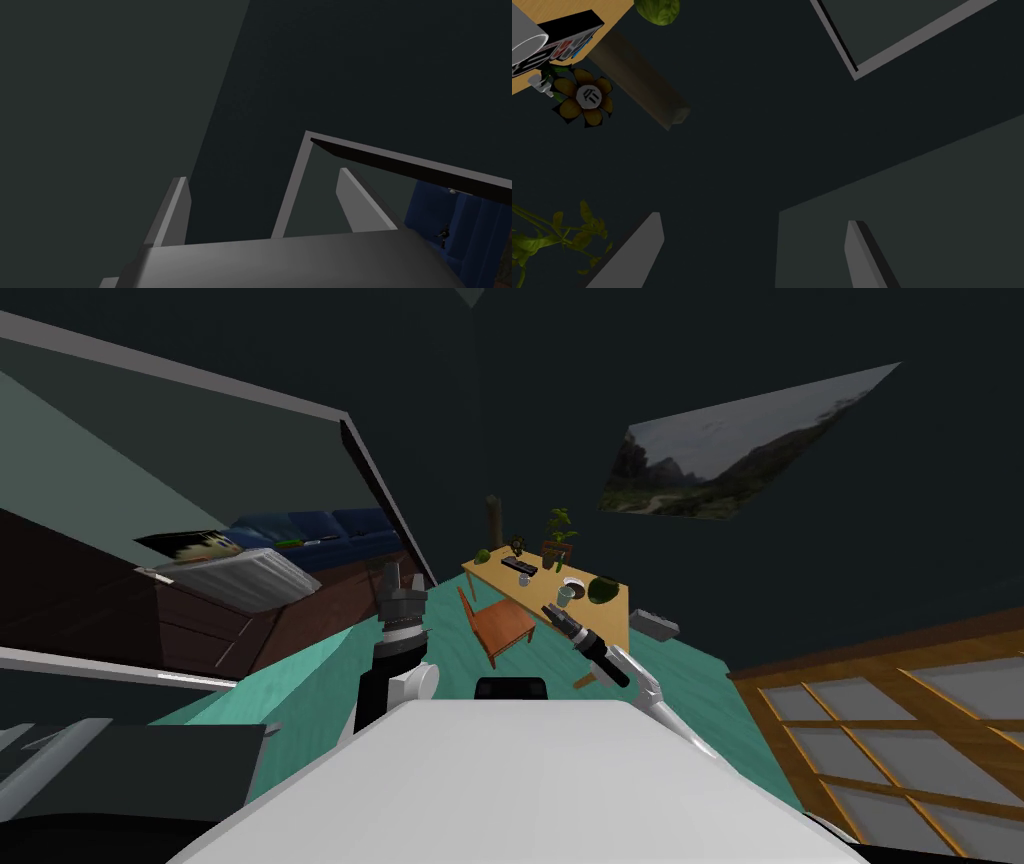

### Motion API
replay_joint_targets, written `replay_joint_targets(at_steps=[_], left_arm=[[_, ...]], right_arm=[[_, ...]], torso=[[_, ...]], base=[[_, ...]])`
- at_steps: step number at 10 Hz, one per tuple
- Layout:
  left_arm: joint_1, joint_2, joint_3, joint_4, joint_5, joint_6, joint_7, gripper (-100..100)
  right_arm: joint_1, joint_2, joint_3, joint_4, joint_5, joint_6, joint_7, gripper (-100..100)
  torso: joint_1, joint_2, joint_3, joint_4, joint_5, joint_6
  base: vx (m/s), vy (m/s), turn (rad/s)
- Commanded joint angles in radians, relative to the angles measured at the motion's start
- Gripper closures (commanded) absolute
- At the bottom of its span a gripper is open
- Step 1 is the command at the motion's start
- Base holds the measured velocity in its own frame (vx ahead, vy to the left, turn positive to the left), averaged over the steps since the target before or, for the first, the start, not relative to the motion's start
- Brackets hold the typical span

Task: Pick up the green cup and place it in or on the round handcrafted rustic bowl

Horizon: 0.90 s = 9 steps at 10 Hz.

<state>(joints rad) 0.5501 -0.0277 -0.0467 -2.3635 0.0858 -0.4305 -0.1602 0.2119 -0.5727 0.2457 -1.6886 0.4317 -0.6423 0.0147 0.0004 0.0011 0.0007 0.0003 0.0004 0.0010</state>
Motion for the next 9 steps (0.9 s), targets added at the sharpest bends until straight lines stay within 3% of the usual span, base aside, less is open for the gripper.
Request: replay_joint_targets(at_steps=[1,2,5,6,9], left_arm=[[0.0,0.0,0.0,0.0,0.0,0.0,0.0,0],[0.0,0.0,0.0,0.0,0.0,0.0,0.0,0],[0.0,0.0,0.0,0.0,0.0,0.0,0.0,0],[0.0,0.0,0.0,0.0,0.0,0.0,0.0,0],[0.0,0.0,0.0,0.0,0.0,0.0,0.0,0]], right_arm=[[-0.03,-0.035,0.022,0.05,0.05,-0.009,0.015,-100],[-0.03,-0.035,0.022,0.076,0.055,-0.009,0.015,-100],[-0.08,-0.105,0.067,0.166,0.146,-0.009,0.041,-100],[-0.08,-0.105,0.067,0.196,0.162,-0.009,0.041,-100],[-0.132,-0.176,0.111,0.29,0.253,-0.008,0.068,-100]], torso=[[0.0,0.0,0.0,0.0,0.0,0.0],[0.001,-0.001,0.0,0.0,0.0,-0.001],[0.002,-0.001,-0.001,0.0,0.001,0.0],[0.003,-0.001,0.0,0.0,0.001,-0.001],[0.002,-0.001,0.0,0.0,0.0,0.0]], base=[[0.011,0.043,0.184],[0.01,0.048,0.102],[0.018,0.068,0.148],[0.012,0.048,0.09],[0.02,0.057,0.148]])
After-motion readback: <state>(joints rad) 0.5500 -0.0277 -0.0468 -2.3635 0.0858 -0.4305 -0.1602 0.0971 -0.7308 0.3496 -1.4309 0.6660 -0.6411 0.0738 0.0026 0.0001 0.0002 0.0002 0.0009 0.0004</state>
